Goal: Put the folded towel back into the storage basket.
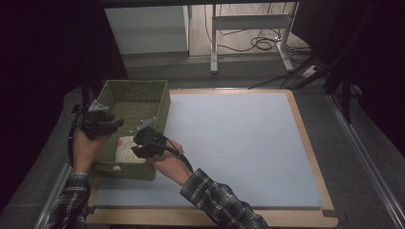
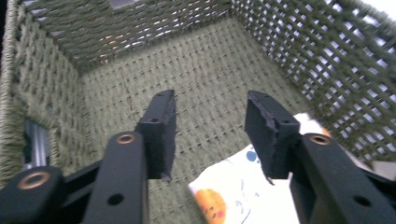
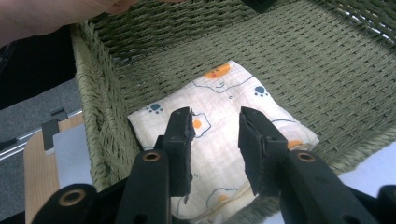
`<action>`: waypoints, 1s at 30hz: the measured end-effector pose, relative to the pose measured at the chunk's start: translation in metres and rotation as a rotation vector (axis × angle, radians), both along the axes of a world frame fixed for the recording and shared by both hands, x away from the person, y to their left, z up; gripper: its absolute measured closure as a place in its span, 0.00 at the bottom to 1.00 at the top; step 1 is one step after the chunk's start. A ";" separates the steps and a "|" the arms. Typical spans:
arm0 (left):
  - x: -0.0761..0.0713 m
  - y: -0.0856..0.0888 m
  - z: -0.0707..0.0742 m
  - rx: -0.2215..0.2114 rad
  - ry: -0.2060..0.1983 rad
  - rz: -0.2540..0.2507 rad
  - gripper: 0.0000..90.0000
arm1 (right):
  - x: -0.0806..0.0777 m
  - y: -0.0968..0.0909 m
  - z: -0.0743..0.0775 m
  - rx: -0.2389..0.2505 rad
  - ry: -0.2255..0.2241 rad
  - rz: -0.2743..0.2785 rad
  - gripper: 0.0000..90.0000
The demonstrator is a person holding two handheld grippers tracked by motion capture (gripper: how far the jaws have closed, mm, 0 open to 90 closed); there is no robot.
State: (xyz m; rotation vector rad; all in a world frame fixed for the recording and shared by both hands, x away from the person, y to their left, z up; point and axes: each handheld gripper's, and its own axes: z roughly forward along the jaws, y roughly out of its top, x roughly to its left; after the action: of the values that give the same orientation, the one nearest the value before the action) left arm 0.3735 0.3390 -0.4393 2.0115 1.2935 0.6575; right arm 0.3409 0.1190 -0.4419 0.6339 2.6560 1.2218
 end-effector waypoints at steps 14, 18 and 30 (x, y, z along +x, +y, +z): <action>0.003 -0.019 0.005 -0.055 -0.010 -0.014 0.33 | 0.001 -0.018 0.010 0.037 -0.051 0.020 0.49; 0.003 -0.023 0.006 -0.062 -0.006 -0.013 0.28 | 0.000 -0.023 0.011 0.050 -0.057 0.027 0.45; 0.000 -0.031 0.004 -0.122 -0.007 -0.032 0.19 | 0.002 -0.043 0.011 0.064 -0.063 0.042 0.38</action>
State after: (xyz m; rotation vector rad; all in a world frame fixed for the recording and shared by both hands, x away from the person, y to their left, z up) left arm 0.3735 0.3082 -0.4356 1.9256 1.2644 0.5567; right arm 0.3426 0.0758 -0.4308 0.5413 2.6005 1.3198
